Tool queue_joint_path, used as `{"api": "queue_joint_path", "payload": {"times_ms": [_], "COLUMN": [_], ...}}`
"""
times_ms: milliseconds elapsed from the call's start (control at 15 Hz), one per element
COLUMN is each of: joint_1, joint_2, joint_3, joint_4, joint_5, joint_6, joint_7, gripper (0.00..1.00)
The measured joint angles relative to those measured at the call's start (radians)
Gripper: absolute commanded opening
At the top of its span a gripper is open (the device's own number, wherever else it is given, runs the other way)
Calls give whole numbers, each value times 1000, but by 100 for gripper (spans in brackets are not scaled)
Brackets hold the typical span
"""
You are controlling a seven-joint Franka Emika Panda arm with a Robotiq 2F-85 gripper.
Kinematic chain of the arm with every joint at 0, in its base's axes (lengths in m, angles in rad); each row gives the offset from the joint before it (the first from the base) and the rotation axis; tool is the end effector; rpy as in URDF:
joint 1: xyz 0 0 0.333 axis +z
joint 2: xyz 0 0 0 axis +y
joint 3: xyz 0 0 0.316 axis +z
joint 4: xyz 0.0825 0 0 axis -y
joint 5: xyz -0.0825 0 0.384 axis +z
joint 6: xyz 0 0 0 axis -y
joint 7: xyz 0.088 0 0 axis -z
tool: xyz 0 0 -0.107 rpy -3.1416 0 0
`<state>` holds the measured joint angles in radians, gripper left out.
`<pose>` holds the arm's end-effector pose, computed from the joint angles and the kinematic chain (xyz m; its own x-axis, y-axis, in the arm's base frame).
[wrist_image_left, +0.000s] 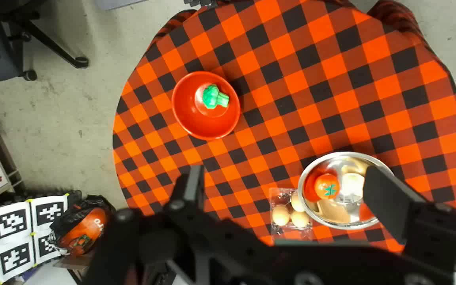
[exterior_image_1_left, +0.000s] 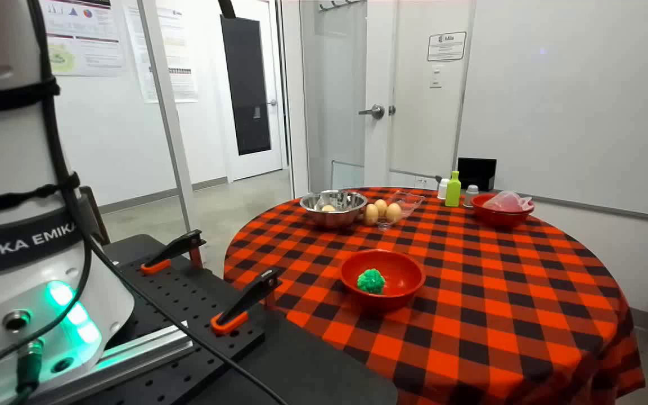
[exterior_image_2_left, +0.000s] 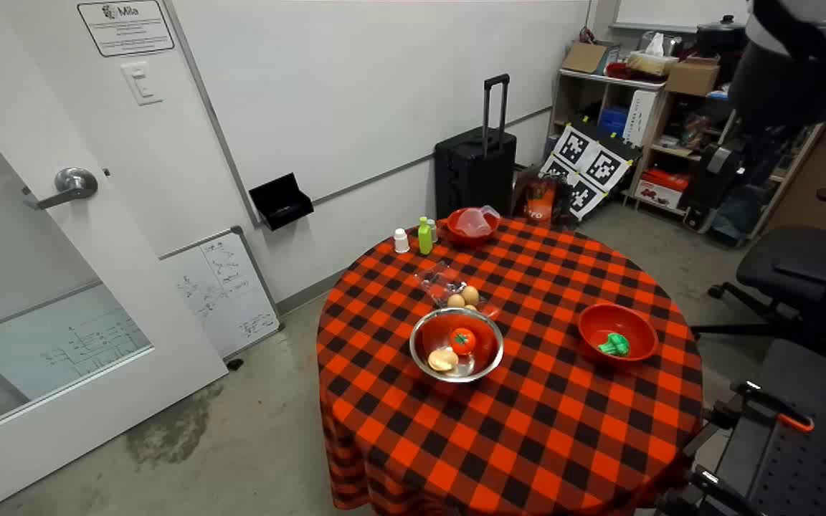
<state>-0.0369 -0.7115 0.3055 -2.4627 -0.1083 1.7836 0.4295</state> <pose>0.3325 0.0961 0.5249 0.9739 -0.1880 0.1274 -0.2165 -0.9380 0.2706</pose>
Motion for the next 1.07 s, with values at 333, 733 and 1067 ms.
{"api": "queue_joint_path", "payload": {"times_ms": [333, 733, 1067], "joint_1": [0, 0, 5], "joint_2": [0, 0, 0], "joint_3": [0, 0, -17], "joint_4": [0, 0, -4], "joint_5": [0, 0, -6], "joint_6": [0, 0, 4], "joint_7": [0, 0, 0], "gripper": [100, 100, 100]}}
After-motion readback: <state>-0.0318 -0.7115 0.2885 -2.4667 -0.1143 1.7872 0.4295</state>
